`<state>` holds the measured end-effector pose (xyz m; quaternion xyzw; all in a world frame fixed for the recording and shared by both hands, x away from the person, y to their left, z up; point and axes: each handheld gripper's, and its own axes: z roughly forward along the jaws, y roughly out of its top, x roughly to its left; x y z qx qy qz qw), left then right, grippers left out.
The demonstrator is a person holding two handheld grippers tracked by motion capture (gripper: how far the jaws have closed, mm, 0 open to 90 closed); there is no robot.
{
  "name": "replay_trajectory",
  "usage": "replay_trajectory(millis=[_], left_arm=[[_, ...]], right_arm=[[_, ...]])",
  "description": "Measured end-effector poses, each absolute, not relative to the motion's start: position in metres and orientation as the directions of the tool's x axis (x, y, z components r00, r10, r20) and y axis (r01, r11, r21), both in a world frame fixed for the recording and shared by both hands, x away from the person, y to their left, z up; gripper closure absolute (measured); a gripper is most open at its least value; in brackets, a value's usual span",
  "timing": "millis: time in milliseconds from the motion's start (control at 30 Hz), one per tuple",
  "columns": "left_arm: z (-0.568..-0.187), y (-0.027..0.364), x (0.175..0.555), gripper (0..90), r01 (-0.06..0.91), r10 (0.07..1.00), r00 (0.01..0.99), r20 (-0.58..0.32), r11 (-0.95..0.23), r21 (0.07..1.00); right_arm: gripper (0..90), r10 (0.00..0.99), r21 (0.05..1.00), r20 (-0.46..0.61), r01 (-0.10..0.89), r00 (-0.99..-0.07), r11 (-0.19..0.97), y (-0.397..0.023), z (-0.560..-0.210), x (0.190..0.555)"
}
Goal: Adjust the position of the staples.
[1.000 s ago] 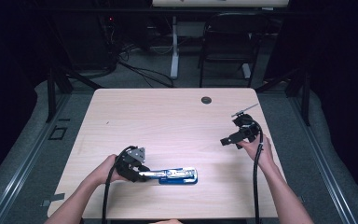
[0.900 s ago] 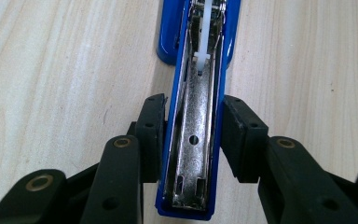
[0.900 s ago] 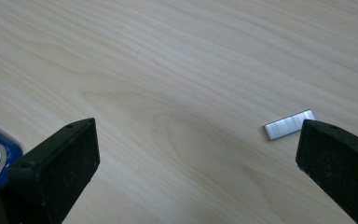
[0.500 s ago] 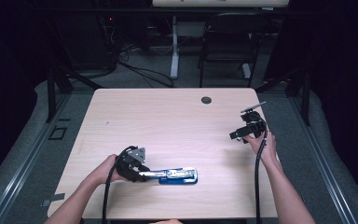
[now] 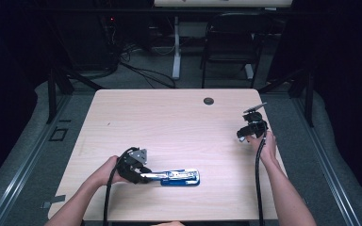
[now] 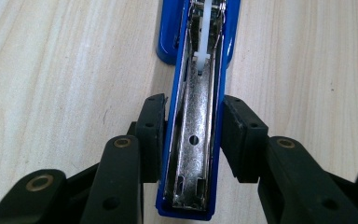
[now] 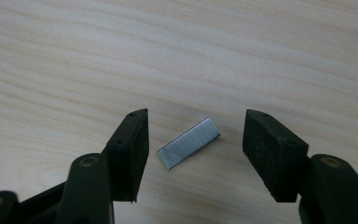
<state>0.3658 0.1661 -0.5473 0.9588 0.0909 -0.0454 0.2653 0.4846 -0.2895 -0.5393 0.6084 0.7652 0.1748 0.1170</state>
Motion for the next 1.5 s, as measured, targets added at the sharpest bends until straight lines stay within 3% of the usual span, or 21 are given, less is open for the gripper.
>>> replay_trajectory(millis=[200, 900, 1133, 1500], left_arm=[[-0.5472, 0.1660, 0.3656, 62.4, 0.197, 0.150, 0.980, -0.133, -0.843, 0.500], [-0.5471, 0.1656, 0.3657, 62.5, 0.195, 0.148, 0.980, -0.131, -0.845, 0.499], [-0.5471, 0.1655, 0.3656, 62.5, 0.195, 0.149, 0.980, -0.131, -0.845, 0.498], [-0.5470, 0.1655, 0.3656, 62.5, 0.194, 0.148, 0.980, -0.130, -0.845, 0.498]], right_arm=[[46.3, 0.973, 0.408, 0.014, 0.890, -0.229, 0.204, -0.2861, -0.5433, 0.4877], [76.1, 0.974, 0.360, 0.010, 0.910, -0.225, 0.207, -0.2896, -0.5424, 0.4845], [72.7, 0.976, 0.371, 0.019, 0.908, -0.217, 0.195, -0.2889, -0.5434, 0.4869], [78.0, 0.976, 0.383, 0.016, 0.904, -0.215, 0.193, -0.2880, -0.5476, 0.4877]])
